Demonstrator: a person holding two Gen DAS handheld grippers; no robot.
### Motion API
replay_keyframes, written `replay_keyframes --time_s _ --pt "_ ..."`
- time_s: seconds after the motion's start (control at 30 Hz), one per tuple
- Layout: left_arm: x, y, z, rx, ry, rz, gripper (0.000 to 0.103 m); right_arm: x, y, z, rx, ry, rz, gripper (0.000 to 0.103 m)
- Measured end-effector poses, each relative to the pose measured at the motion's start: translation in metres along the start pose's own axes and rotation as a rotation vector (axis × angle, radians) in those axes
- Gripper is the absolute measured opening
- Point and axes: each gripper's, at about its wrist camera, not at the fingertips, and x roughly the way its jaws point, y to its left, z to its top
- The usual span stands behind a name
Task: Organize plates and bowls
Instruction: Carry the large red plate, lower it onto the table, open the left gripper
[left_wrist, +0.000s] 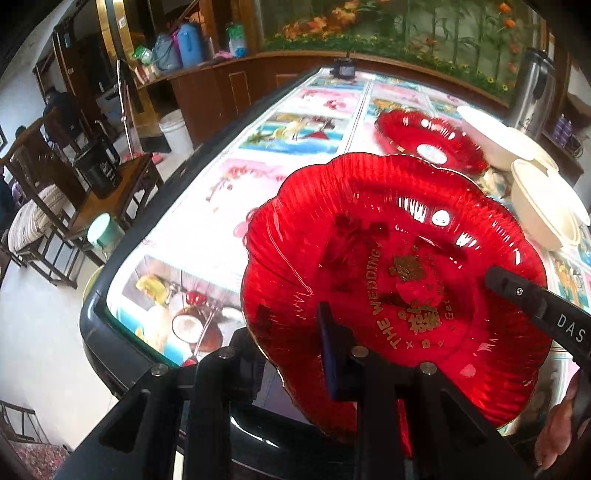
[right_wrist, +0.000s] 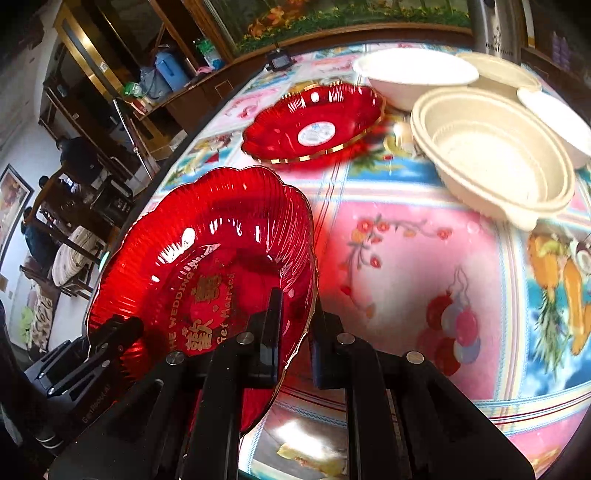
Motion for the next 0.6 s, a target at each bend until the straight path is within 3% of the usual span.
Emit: replay_keyframes --time_s 0.4,0.6 --pt "0.018 0.041 0.01 -0.086 0.006 0.062 0.028 0.03 0.042 0.003 -0.077 0.013 0.006 0.012" --pt "0.034 0.054 0.024 -0.071 0.006 0.062 0.032 0.048 0.055 0.018 -0.047 0.016 0.046 0.013"
